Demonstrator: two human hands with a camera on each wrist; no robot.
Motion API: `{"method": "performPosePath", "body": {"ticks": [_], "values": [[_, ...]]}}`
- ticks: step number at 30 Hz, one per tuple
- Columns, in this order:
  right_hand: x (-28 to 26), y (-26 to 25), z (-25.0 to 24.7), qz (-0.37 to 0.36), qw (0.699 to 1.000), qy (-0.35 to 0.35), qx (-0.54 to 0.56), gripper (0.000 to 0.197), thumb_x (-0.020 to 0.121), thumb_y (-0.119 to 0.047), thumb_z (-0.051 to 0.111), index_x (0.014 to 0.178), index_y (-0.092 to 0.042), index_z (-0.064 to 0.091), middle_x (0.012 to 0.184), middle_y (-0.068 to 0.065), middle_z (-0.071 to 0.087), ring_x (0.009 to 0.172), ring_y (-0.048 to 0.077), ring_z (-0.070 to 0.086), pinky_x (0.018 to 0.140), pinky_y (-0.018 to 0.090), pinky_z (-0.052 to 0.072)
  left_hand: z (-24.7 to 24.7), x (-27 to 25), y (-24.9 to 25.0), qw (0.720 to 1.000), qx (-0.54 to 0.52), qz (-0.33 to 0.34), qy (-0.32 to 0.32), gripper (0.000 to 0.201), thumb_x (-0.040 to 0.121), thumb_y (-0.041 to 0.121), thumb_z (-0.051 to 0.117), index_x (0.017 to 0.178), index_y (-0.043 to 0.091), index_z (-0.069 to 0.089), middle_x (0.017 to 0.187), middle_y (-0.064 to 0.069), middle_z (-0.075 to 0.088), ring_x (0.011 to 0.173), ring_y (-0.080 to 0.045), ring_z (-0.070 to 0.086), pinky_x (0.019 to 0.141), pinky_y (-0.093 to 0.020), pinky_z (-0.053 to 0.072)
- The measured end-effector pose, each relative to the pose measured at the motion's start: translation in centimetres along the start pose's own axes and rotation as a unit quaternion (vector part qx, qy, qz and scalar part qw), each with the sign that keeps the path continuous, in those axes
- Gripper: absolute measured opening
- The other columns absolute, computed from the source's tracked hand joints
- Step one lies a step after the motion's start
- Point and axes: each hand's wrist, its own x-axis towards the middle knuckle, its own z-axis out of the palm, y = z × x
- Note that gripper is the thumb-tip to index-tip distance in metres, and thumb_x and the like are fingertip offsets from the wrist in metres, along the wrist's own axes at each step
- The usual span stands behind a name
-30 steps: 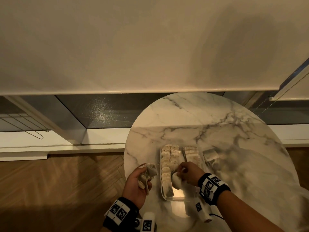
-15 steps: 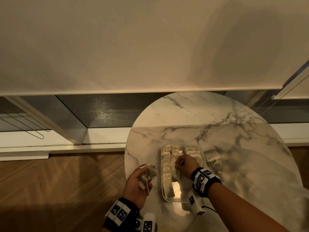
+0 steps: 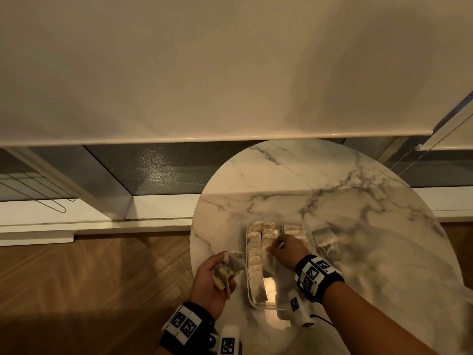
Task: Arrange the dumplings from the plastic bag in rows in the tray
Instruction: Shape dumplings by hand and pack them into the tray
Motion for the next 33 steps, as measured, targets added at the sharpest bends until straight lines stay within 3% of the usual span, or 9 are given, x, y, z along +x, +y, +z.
{"method": "performPosePath", "body": {"ticks": [5,9,13,16,19,24,27,29,33], "values": [[-3.9,-0.8,-1.8,-0.043,0.987,0.020,0.153,0.013,0.092,-0.036,0.064,0.087,-0.024,0.066,0.082,0.000,0.068,0.077,0.016,0.065,0.068,0.030,0.054,0.2,-0.3,-0.3,0.999,0.001,-0.020,-0.037,0.025,0.079,0.026,0.061,0.074,0.009,0.078,0.079,-0.009,0.061,0.063,-0.017,0.050,0.058,-0.029,0.038],[-8.1,-2.5,-2.8,-0.079,0.937,-0.120,0.320,0.019,0.093,-0.029,0.066,0.109,-0.020,0.068,0.104,0.013,0.068,0.087,0.023,0.069,0.070,0.032,0.059,0.8,-0.3,-1.2,0.996,0.009,-0.050,-0.080,0.033,0.084,0.026,0.058,0.092,0.002,0.078,0.095,-0.018,0.068,0.076,-0.025,0.060,0.064,-0.033,0.046],[-9.1,-2.7,-2.6,-0.114,0.935,-0.138,0.307,0.031,0.089,-0.026,0.071,0.119,-0.020,0.064,0.109,0.008,0.066,0.088,0.023,0.071,0.067,0.031,0.058,1.2,-0.1,-1.7,0.992,0.028,-0.068,-0.101,0.041,0.089,0.021,0.057,0.120,-0.003,0.068,0.122,-0.023,0.066,0.103,-0.032,0.061,0.080,-0.036,0.050],[-8.7,-2.2,-2.4,-0.108,0.940,-0.136,0.294,0.033,0.087,-0.019,0.075,0.119,-0.021,0.066,0.109,0.008,0.067,0.080,0.018,0.069,0.063,0.027,0.055,1.4,0.1,-1.9,0.989,0.063,-0.060,-0.120,0.037,0.089,0.015,0.059,0.122,0.000,0.068,0.122,-0.021,0.068,0.097,-0.026,0.066,0.077,-0.032,0.054],[-8.4,-1.6,-2.4,-0.093,0.929,-0.134,0.331,0.029,0.086,-0.010,0.074,0.115,-0.013,0.069,0.106,0.014,0.071,0.083,0.022,0.071,0.072,0.032,0.058,1.5,0.2,-2.1,0.985,0.113,-0.037,-0.125,0.031,0.088,0.009,0.063,0.117,0.000,0.070,0.110,-0.019,0.072,0.089,-0.023,0.070,0.076,-0.032,0.055],[-8.3,-0.9,-2.8,-0.088,0.928,-0.119,0.341,0.015,0.086,-0.011,0.073,0.101,-0.007,0.072,0.097,0.018,0.073,0.082,0.026,0.069,0.079,0.040,0.057,1.1,1.2,-2.2,0.988,0.138,-0.011,-0.066,0.045,0.075,0.009,0.075,0.118,-0.003,0.068,0.119,-0.027,0.067,0.099,-0.033,0.067,0.068,-0.034,0.056],[-8.4,-0.9,-2.9,-0.093,0.926,-0.119,0.346,0.015,0.085,-0.009,0.075,0.097,-0.002,0.069,0.091,0.020,0.070,0.078,0.024,0.066,0.073,0.038,0.056,1.2,1.3,-2.2,0.988,0.137,-0.010,-0.074,0.036,0.081,0.006,0.073,0.116,-0.003,0.069,0.116,-0.024,0.069,0.100,-0.032,0.067,0.067,-0.033,0.057],[-8.5,-1.1,-2.8,-0.098,0.925,-0.130,0.343,0.016,0.085,-0.008,0.074,0.096,0.000,0.067,0.081,0.011,0.070,0.072,0.020,0.065,0.064,0.031,0.054,1.6,0.9,-2.1,0.986,0.133,-0.012,-0.095,0.028,0.085,0.006,0.070,0.112,-0.002,0.071,0.111,-0.021,0.071,0.093,-0.027,0.069,0.065,-0.031,0.057],[-8.5,-1.4,-3.1,-0.102,0.928,-0.119,0.337,0.007,0.088,-0.003,0.069,0.093,0.002,0.068,0.075,0.007,0.069,0.064,0.017,0.062,0.056,0.028,0.051,2.3,0.6,-2.1,0.990,0.088,-0.045,-0.101,0.030,0.085,0.013,0.069,0.112,-0.002,0.071,0.106,-0.017,0.070,0.084,-0.022,0.068,0.068,-0.029,0.056]]}}
